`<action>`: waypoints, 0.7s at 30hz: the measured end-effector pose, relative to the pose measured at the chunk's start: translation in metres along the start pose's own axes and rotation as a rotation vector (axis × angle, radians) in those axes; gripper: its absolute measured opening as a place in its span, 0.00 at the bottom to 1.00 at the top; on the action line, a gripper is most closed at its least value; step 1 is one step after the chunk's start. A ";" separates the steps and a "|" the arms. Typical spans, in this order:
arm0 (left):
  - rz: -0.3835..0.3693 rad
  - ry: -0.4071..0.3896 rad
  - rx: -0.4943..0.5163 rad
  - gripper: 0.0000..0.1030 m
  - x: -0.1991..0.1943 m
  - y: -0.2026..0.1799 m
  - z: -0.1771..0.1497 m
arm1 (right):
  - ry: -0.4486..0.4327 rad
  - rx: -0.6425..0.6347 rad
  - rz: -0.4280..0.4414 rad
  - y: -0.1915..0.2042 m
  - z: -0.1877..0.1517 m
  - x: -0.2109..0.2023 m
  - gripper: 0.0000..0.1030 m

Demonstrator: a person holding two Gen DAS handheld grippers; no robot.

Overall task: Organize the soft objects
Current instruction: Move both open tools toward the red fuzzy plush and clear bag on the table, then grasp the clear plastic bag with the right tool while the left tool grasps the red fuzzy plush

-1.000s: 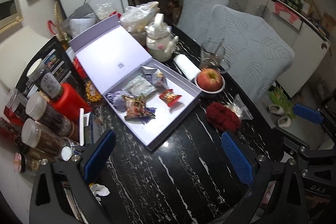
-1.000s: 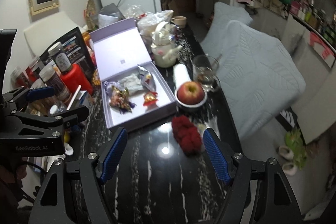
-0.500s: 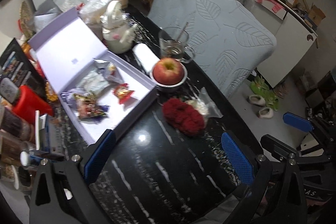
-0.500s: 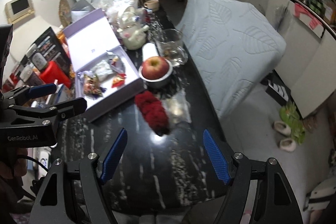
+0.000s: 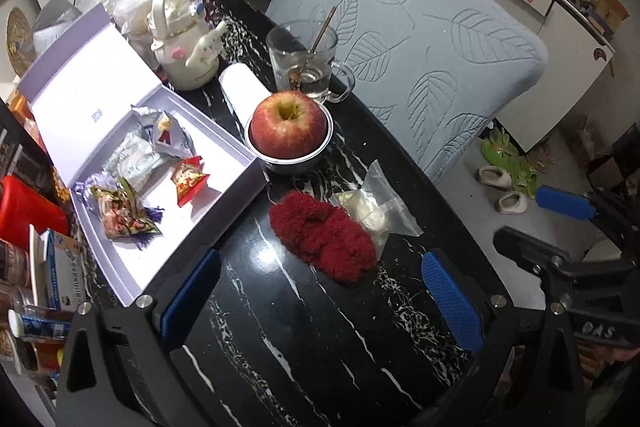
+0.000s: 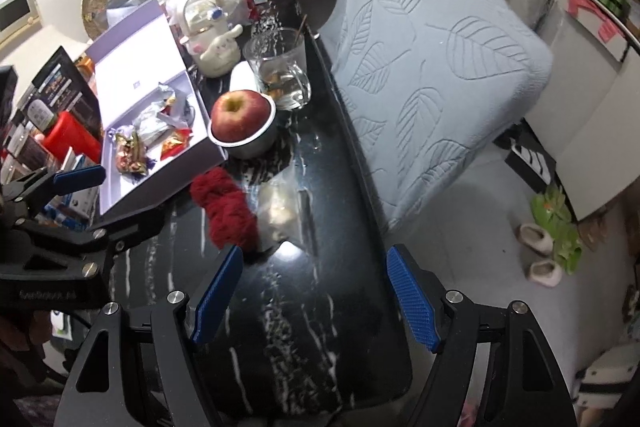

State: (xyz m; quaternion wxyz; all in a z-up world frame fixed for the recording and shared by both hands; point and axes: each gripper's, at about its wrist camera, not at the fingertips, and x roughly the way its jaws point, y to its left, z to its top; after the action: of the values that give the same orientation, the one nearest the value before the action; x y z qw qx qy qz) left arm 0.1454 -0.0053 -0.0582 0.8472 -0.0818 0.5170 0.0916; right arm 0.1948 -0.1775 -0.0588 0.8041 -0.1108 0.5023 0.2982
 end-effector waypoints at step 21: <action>0.065 0.108 -0.223 0.99 0.068 0.048 -0.002 | 0.167 -0.119 0.136 0.007 0.040 0.136 0.73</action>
State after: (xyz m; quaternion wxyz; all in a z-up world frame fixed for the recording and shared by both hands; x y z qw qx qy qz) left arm 0.1622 0.0458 -0.1220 0.8002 -0.1635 0.5509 0.1715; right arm 0.2637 -0.1021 -0.1578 0.7295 -0.1485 0.5552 0.3709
